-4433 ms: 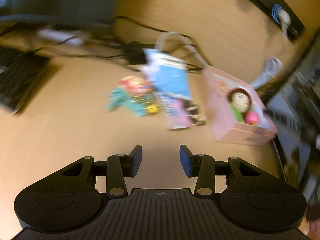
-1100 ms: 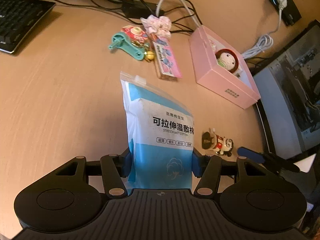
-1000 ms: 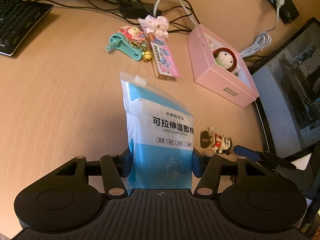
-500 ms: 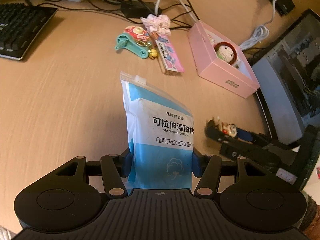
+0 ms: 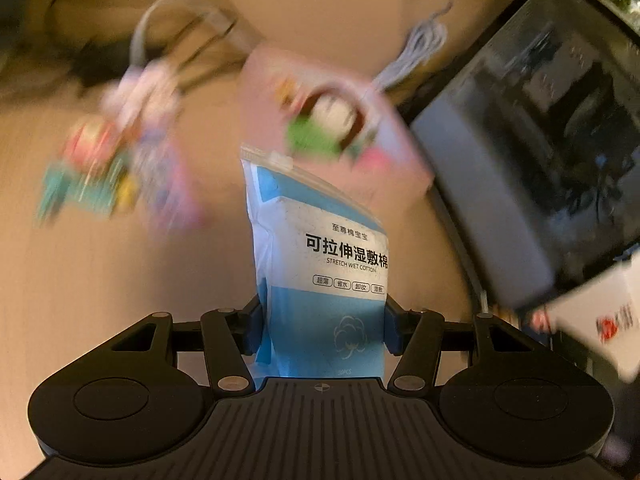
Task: Organize objects
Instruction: 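Lower the blue wet-wipe bag into the pink box and open the left tool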
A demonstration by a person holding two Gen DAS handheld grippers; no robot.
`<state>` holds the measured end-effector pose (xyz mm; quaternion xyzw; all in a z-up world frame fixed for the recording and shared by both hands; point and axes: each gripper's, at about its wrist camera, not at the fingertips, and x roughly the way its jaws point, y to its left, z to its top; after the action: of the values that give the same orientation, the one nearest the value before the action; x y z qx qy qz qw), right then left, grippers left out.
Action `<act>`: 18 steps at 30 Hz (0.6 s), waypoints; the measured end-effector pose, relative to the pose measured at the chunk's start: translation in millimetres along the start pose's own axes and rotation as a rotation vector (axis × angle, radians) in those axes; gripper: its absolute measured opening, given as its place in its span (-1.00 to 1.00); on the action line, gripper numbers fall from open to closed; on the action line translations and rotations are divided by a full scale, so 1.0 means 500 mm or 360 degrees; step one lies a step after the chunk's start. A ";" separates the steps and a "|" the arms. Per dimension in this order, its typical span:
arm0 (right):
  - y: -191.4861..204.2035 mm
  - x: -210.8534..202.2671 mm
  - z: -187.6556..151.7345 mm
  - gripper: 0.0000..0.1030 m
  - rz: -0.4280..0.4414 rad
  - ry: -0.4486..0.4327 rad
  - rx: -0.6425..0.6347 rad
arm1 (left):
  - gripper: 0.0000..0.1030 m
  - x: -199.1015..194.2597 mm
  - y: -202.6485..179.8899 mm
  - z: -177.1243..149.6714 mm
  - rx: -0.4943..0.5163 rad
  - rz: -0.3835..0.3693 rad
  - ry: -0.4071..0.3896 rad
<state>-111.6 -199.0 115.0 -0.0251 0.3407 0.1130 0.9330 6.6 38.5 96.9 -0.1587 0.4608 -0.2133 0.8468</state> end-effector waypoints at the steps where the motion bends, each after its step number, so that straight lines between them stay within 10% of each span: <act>1: -0.013 -0.008 -0.003 0.23 -0.0021 -0.0009 0.0008 | 0.17 0.012 -0.017 0.035 0.0052 0.0025 -0.0055; 8: -0.080 -0.023 -0.025 0.23 -0.0073 -0.0002 0.0071 | 0.18 0.156 -0.076 0.213 0.0173 0.0194 -0.0323; 18: -0.117 -0.002 -0.054 0.23 -0.0011 0.0052 -0.0038 | 0.22 0.312 -0.084 0.217 0.0286 0.0356 -0.0137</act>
<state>-116.2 -259.3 93.2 -0.0393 0.3544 0.1136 0.9273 165.3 -68.8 62.2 -0.0389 0.4180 -0.1510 0.8950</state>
